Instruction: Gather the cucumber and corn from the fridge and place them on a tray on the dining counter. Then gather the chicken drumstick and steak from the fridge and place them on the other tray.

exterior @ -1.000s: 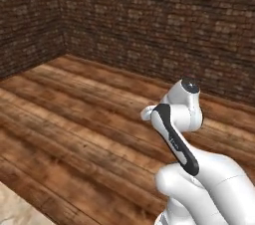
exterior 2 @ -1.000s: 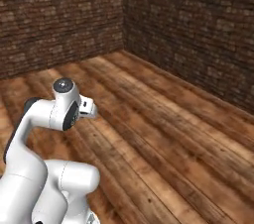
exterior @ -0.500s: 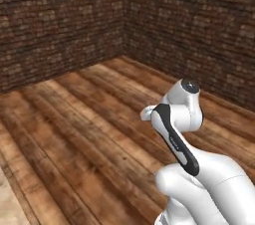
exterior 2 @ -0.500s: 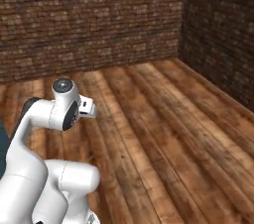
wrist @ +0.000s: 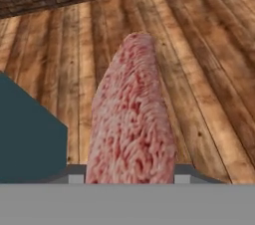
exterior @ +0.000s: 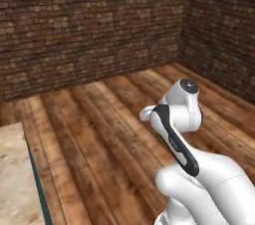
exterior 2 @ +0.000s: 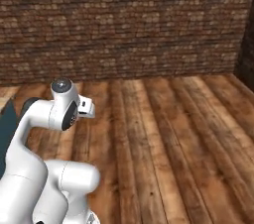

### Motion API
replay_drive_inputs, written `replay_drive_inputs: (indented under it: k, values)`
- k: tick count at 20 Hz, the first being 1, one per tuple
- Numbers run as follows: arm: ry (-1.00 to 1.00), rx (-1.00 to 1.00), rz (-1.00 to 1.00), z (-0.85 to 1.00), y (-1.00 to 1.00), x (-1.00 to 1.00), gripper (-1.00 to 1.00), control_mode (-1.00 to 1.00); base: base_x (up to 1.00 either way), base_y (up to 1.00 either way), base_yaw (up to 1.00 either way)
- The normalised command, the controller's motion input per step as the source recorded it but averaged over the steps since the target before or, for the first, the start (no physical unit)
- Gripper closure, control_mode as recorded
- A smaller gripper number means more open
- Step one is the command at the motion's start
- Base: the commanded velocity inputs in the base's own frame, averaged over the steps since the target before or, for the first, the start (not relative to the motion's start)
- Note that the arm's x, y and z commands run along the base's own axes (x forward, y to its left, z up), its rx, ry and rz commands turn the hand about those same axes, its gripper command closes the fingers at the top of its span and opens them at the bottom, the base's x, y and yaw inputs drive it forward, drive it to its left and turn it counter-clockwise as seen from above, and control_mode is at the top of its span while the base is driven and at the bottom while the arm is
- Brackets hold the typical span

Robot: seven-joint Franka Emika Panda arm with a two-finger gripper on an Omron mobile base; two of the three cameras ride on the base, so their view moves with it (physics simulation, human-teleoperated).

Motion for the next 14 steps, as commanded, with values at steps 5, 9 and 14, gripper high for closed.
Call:
replay_drive_inputs:
  k: [5,9,14]
  values:
    - [0.00,0.00,0.00,0.00,0.00,0.00,1.00,1.00,1.00,0.00,0.39]
    - [0.00,0.00,0.00,0.00,0.00,0.00,1.00,1.00,1.00,-0.09,0.31]
    - [0.00,0.00,0.00,0.00,0.00,0.00,1.00,1.00,1.00,-0.15,0.29]
